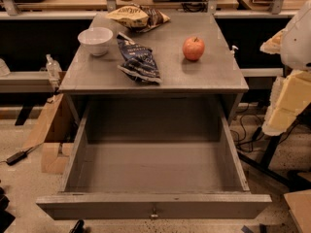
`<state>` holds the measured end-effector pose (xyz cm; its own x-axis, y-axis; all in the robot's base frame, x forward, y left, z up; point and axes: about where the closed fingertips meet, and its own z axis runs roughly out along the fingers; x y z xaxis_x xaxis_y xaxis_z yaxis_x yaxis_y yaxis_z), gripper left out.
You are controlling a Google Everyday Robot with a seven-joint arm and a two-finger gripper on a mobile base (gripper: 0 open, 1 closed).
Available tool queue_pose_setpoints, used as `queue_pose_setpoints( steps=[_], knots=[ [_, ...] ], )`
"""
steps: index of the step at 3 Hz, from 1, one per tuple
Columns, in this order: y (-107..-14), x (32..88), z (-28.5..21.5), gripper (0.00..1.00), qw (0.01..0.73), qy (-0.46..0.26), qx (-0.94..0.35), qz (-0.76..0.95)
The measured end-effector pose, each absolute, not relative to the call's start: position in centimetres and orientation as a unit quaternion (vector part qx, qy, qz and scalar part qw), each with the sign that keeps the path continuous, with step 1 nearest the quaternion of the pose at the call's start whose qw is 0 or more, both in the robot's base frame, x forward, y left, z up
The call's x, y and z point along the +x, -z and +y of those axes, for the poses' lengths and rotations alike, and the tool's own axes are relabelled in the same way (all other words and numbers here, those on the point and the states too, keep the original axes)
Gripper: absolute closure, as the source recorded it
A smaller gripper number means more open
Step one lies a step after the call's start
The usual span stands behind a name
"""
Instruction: Place blue chip bag into top drawer
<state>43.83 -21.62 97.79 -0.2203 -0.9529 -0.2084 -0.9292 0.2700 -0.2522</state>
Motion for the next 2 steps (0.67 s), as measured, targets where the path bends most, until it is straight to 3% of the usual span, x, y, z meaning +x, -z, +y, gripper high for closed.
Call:
queue_pose_setpoints(
  steps=[2],
  knots=[
    [-96.9, 46.4, -19.5, 0.0, 0.184, 0.018, -0.608, 0.772]
  ],
)
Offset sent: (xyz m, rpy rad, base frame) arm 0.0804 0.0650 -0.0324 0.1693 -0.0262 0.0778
